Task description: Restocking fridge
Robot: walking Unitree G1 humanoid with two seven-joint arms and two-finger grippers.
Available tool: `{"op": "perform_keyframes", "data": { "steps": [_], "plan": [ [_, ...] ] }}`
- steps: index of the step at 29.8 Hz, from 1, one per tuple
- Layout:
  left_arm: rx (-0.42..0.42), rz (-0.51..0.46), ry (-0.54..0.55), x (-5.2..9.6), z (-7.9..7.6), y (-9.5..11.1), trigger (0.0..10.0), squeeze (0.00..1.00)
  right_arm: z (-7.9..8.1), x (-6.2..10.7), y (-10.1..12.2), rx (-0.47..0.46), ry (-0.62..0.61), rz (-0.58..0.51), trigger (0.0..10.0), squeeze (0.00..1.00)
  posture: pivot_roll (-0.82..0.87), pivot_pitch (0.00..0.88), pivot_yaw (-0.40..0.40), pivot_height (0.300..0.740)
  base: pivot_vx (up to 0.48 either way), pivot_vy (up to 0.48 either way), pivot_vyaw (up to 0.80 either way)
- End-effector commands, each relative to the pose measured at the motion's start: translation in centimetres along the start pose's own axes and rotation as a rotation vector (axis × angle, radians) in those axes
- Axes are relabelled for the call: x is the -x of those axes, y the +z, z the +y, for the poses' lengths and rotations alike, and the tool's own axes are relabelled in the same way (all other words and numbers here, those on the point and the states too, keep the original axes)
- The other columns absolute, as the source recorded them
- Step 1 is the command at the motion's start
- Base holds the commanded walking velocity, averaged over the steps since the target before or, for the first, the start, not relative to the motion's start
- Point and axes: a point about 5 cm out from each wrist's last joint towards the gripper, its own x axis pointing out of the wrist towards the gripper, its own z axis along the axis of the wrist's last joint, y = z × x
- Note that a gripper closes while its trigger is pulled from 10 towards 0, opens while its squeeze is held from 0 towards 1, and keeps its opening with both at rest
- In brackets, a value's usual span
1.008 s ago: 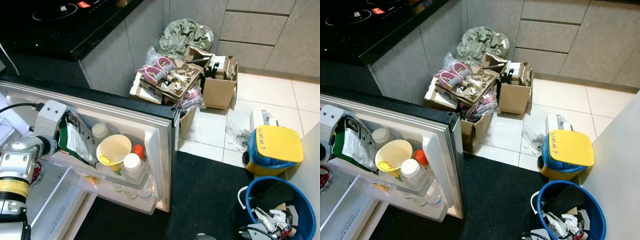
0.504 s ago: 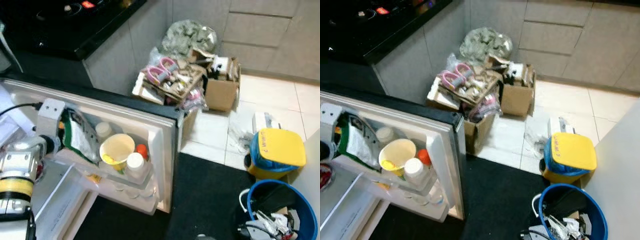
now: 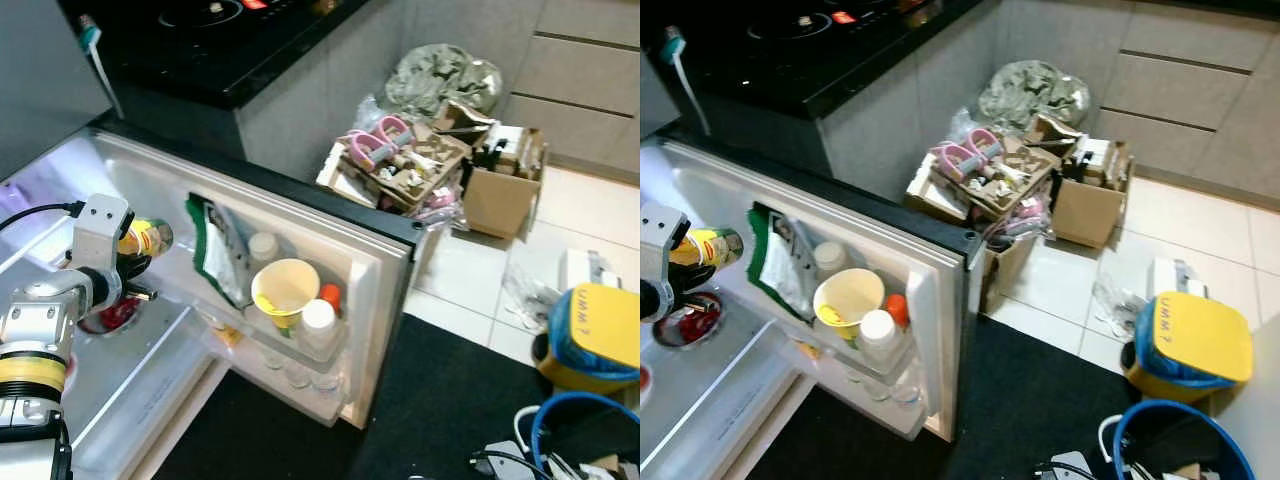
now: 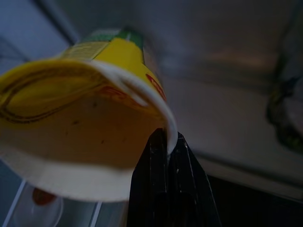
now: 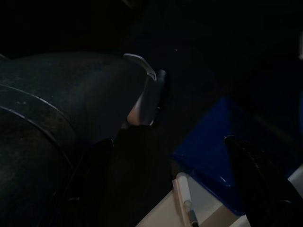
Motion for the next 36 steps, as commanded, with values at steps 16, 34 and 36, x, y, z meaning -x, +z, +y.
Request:
{"op": "perform_keyframes", "data": {
  "steps": [16, 34, 36],
  "plan": [
    [-0.070, -0.033, -0.048, -0.7, -1.2, 0.5, 10.0, 0.00, 0.5, -0.1, -0.2, -0.039, 0.012, -0.004, 10.0, 0.00, -0.09, 0.101, 0.030, 0.740, 0.000, 0.000, 0.00],
    [-0.273, -0.038, -0.178, -1.7, -3.6, 2.2, 10.0, 0.00, 1.4, -0.2, -0.2, -0.103, 0.077, -0.049, 10.0, 0.00, -0.09, 0.111, 0.038, 0.740, 0.000, 0.000, 0.00],
    [-0.302, -0.031, -0.186, -1.9, -3.8, 2.4, 10.0, 0.00, 1.6, -0.3, -0.2, -0.105, 0.083, -0.051, 10.0, 0.00, -0.10, 0.114, 0.041, 0.740, 0.000, 0.000, 0.00]
  ]
}}
